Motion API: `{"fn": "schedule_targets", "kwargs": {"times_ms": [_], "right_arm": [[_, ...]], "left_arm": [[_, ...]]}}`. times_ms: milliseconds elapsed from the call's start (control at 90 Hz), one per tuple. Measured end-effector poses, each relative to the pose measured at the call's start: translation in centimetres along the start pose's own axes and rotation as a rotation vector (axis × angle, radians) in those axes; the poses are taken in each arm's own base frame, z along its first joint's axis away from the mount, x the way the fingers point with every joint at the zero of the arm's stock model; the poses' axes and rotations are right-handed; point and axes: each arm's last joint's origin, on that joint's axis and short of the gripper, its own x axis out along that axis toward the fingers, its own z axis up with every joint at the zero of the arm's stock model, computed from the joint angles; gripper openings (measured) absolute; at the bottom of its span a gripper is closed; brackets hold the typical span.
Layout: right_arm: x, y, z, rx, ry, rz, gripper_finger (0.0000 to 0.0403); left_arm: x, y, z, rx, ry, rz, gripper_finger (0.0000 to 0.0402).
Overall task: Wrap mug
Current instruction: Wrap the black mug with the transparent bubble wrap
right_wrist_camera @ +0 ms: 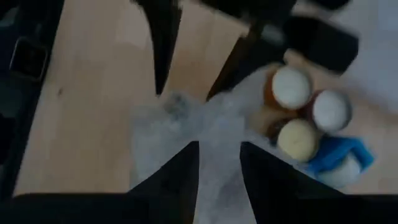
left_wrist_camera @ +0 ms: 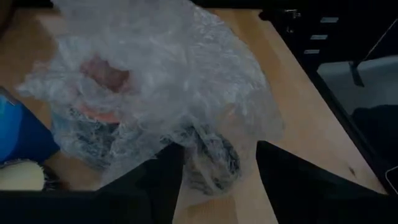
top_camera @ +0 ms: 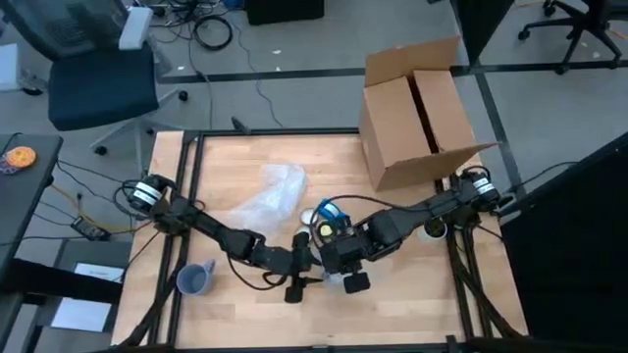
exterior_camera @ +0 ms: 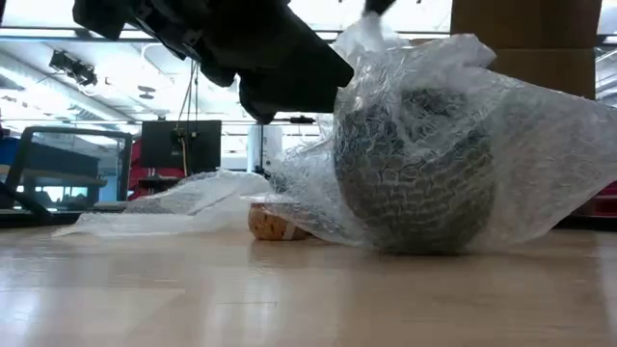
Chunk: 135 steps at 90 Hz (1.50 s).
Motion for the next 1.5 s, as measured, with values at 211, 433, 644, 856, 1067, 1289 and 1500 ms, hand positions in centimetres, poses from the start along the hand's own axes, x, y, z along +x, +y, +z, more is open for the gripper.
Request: {"fn": "schedule_targets", "kwargs": {"times_ms": [211,433,644,856,1067,1289,1500], "right_arm": [[2.9,0.0,-0.7,-0.007,0.056,-0.005,0.0095],[5.3,-0.6,-2.7,0.041,0.208,-0.025,0.0095],[7.6,-0.1,-4.9,0.046,0.275,0.036,0.0095],[9.2,0.2,-6.4,0.054,0.287,0.074,0.0095],[8.0,0.0,-4.8,0.045,0.258,0.055,0.0095],[6.2,-0.3,-3.9,0.028,0.288,0.032,0.0095],[3.4,0.1,-2.6,0.027,0.295,0.034,0.0095]], "left_arm": [[0.0,0.0,0.0,0.006,0.0,0.0,0.0188],[-0.1,0.0,0.1,0.016,-0.003,-0.001,0.0188],[-1.4,0.0,1.5,0.02,-0.043,-0.018,0.0188],[-2.9,-0.3,3.0,0.053,-0.106,-0.037,0.0188],[-1.6,-0.5,2.3,0.049,-0.126,-0.031,0.0188],[-0.1,-0.4,1.5,0.038,-0.157,-0.027,0.0188],[0.6,0.5,0.9,0.036,-0.127,0.006,0.0188]]}}
